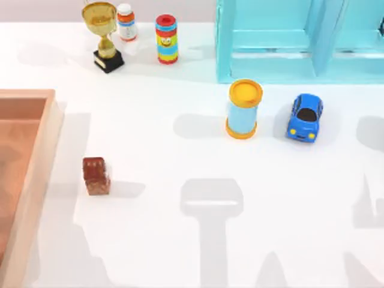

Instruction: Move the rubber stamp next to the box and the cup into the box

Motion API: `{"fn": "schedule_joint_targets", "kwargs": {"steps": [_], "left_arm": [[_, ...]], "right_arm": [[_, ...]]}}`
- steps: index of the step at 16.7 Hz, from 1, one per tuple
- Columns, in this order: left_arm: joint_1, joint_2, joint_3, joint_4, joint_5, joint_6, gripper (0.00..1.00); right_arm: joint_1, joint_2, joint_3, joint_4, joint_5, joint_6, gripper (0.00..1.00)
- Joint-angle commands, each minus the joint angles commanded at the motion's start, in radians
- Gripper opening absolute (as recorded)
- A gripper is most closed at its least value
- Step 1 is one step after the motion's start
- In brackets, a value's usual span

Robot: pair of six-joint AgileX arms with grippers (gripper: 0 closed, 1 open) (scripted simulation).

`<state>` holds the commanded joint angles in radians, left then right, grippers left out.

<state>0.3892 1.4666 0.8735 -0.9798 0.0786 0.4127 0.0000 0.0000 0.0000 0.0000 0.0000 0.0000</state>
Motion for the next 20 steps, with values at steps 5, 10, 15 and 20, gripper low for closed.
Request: {"fn": "schedule_joint_targets", "kwargs": {"steps": [5,10,15,20], "left_arm": [[0.0,0.0,0.0,0.0,0.0,0.0,1.0],[0.0,0.0,0.0,0.0,0.0,0.0,1.0],[-0.002,-0.003,0.027,-0.027,-0.001,0.0,1.0],[-0.005,-0.029,0.165,-0.173,0.001,0.0,1.0]], "right_arm": [[0.0,0.0,0.0,0.0,0.0,0.0,1.0],[0.0,0.0,0.0,0.0,0.0,0.0,1.0],[0.0,0.0,0.0,0.0,0.0,0.0,1.0],[0.0,0.0,0.0,0.0,0.0,0.0,1.0]]}}
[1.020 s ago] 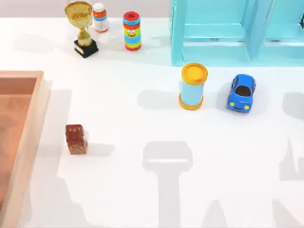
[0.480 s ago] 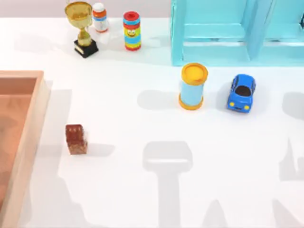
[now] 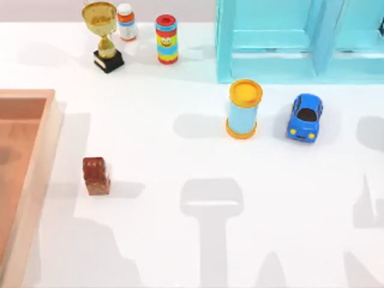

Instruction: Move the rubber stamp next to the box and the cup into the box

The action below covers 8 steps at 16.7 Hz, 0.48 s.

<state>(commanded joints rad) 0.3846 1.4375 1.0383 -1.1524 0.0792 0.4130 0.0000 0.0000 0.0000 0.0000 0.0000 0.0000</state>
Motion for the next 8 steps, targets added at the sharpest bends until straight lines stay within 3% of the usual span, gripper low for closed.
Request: {"fn": "schedule_joint_targets", "kwargs": {"steps": [8], "left_arm": [[-0.002,-0.029,0.185,-0.233,0.0,-0.007,1.0]], "right_arm": [[0.0,0.0,0.0,0.0,0.0,0.0,1.0]]}}
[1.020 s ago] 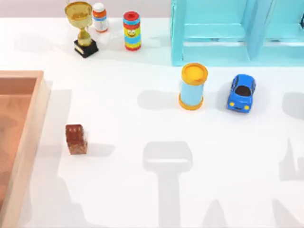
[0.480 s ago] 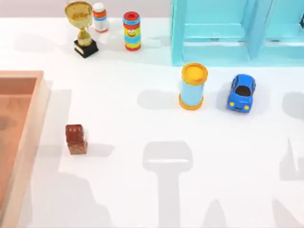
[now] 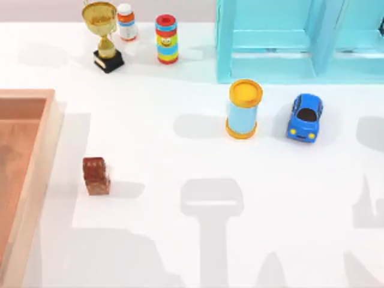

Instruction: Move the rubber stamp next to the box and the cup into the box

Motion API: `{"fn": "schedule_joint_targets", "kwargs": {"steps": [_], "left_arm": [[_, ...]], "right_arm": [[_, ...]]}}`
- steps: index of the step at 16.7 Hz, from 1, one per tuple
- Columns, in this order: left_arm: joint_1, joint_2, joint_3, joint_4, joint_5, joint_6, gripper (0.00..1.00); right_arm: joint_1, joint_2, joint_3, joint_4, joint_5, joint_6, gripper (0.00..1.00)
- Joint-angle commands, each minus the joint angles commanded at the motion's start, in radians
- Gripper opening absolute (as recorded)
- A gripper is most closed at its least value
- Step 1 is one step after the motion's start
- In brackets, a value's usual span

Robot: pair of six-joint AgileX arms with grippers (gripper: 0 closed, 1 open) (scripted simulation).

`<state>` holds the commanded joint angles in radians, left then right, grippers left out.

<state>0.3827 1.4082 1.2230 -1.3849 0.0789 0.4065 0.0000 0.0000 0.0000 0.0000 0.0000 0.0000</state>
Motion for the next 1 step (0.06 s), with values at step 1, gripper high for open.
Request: {"fn": "schedule_joint_targets", "kwargs": {"steps": [1], "left_arm": [[0.0,0.0,0.003,-0.005,0.0,-0.001,1.0]], "right_arm": [[0.0,0.0,0.0,0.0,0.0,0.0,1.0]]}}
